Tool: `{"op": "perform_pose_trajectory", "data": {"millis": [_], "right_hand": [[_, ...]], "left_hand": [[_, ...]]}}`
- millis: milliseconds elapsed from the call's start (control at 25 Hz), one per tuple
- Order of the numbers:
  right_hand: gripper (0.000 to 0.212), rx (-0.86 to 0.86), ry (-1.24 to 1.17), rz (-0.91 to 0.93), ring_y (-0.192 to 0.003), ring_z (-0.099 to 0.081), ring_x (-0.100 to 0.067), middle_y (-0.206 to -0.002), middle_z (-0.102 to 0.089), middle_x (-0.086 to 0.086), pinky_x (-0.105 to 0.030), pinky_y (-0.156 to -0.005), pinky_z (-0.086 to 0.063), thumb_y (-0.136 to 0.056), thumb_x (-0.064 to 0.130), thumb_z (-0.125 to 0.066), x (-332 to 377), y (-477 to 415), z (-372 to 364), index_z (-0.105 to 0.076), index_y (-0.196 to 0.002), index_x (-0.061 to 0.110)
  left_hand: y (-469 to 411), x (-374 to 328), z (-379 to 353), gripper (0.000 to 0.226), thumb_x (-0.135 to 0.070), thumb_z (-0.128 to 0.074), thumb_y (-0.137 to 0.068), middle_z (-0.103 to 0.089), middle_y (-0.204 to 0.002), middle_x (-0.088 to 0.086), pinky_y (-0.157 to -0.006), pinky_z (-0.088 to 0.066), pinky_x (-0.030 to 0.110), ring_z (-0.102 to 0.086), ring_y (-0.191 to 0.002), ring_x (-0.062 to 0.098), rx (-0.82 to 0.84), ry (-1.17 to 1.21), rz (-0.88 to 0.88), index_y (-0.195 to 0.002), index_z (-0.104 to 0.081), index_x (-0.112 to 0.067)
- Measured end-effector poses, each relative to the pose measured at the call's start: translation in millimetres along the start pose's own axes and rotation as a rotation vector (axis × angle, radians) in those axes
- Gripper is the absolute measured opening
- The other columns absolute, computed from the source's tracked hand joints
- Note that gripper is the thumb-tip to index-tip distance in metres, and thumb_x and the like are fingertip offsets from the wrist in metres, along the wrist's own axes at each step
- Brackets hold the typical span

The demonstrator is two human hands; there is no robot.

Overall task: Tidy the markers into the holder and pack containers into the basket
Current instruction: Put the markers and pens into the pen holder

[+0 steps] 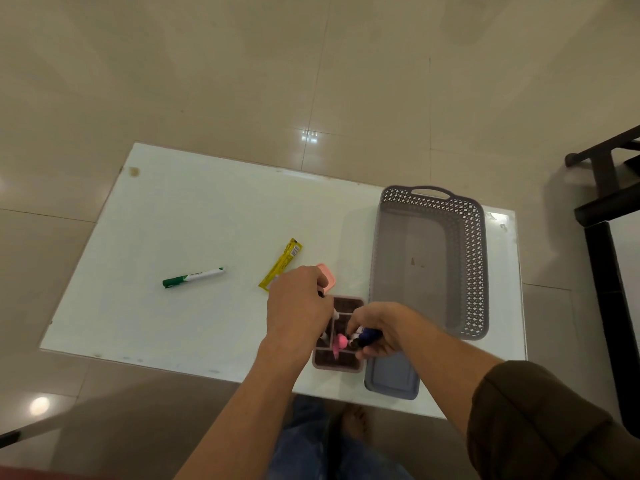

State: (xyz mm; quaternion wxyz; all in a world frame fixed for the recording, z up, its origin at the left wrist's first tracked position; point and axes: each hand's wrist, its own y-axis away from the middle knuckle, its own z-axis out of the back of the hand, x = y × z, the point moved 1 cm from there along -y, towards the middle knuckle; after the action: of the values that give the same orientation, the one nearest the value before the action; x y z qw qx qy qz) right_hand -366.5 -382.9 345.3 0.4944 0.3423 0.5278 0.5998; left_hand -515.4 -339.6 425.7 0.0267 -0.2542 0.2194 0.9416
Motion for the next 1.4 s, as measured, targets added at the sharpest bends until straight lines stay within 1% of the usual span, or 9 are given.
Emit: {"op": "perform_pose_trajectory", "data": {"millis": [240,440,560,680,880,1040,1160,1280,1400], "right_hand": [[0.046,0.010,-0.151,0.038,-0.066,-0.064,-0.023,-0.077,-0.061,-0.009,-0.043,-0.084,-0.061,-0.091,0.044,-0.062,-7,11,12,-0.058,-0.110,0.002],[0.069,-0.033,-0.069,0.097,-0.093,-0.064,-0.037,-0.124,-0.057,-0.022,-0.046,-0.080,-0.057,-0.096,0.047,-0.057,-8,35,30,-0.038,-0.149,0.006],[0.068,-0.147,0.033,0.211,-0.120,-0.057,-0.040,-0.148,-0.046,-0.019,-0.046,-0.078,-0.054,-0.096,0.043,-0.060,-16,47,37,-0.038,-0.151,0.010],[0.061,-0.360,0.260,0.647,-0.110,-0.060,-0.024,-0.130,-0.060,-0.008,-0.037,-0.086,-0.052,-0.087,0.042,-0.065,-13,66,42,-0.050,-0.141,0.018],[0.012,-0.344,0.506,1.108,-0.078,-0.063,-0.015,-0.081,-0.064,0.008,-0.024,-0.062,-0.044,-0.089,0.028,-0.066,-9,109,24,-0.061,-0.099,0.032],[0.006,-0.495,0.391,1.076,-0.082,-0.067,-0.021,-0.087,-0.071,0.000,-0.039,-0.073,-0.058,-0.088,0.026,-0.061,-11,98,30,-0.064,-0.090,0.021],[0.011,-0.334,0.094,0.993,-0.065,-0.068,-0.012,-0.076,-0.074,0.001,-0.027,-0.052,-0.053,-0.090,0.022,-0.060,-23,87,34,-0.070,-0.096,0.018],[0.015,-0.247,-0.024,0.947,-0.056,-0.063,-0.014,-0.068,-0.075,0.003,-0.025,-0.045,-0.045,-0.096,0.023,-0.056,-29,74,30,-0.069,-0.097,0.016],[0.017,-0.211,-0.046,0.941,-0.057,-0.063,-0.013,-0.069,-0.073,0.001,-0.025,-0.047,-0.048,-0.096,0.024,-0.056,-28,62,20,-0.071,-0.098,0.017]], "left_hand": [[1,0,1,0.025,-0.020,-0.069,-0.085,-0.073,-0.102,-0.008,-0.073,-0.036,0.016,-0.056,-0.084,0.003,-0.028,0.017,-0.030,-0.109,-0.071,-0.025],[3,-10,9,0.026,-0.019,-0.069,-0.086,-0.073,-0.104,-0.008,-0.074,-0.036,0.014,-0.064,-0.094,0.006,-0.074,0.030,-0.055,-0.112,-0.071,-0.023],[12,-14,11,0.027,-0.022,-0.069,-0.085,-0.073,-0.104,-0.009,-0.076,-0.037,0.015,-0.061,-0.090,0.004,-0.110,0.034,-0.079,-0.112,-0.072,-0.024],[20,-18,14,0.025,-0.025,-0.070,-0.083,-0.073,-0.100,-0.010,-0.077,-0.039,0.016,-0.059,-0.085,0.003,-0.160,0.028,-0.102,-0.108,-0.072,-0.025],[33,-35,25,0.026,-0.028,-0.073,-0.080,-0.073,-0.098,-0.010,-0.080,-0.048,0.021,-0.067,-0.092,0.008,-0.163,0.122,-0.154,-0.106,-0.073,-0.026],[23,2,13,0.057,-0.053,-0.070,-0.084,-0.063,-0.126,-0.009,-0.095,-0.052,0.034,-0.066,-0.105,0.012,0.001,0.454,-0.035,-0.134,-0.058,-0.030],[27,38,-23,0.061,-0.048,-0.059,-0.095,-0.046,-0.151,-0.001,-0.111,-0.040,0.039,-0.051,-0.131,0.020,0.128,0.348,0.035,-0.150,-0.042,-0.028],[30,53,-61,0.055,-0.040,-0.055,-0.099,-0.046,-0.150,0.000,-0.108,-0.038,0.033,-0.048,-0.133,0.020,0.229,0.178,-0.021,-0.151,-0.041,-0.028],[27,52,-79,0.042,-0.038,-0.058,-0.098,-0.060,-0.131,-0.001,-0.093,-0.046,0.029,-0.059,-0.111,0.019,0.106,0.072,-0.069,-0.139,-0.054,-0.031]]}}
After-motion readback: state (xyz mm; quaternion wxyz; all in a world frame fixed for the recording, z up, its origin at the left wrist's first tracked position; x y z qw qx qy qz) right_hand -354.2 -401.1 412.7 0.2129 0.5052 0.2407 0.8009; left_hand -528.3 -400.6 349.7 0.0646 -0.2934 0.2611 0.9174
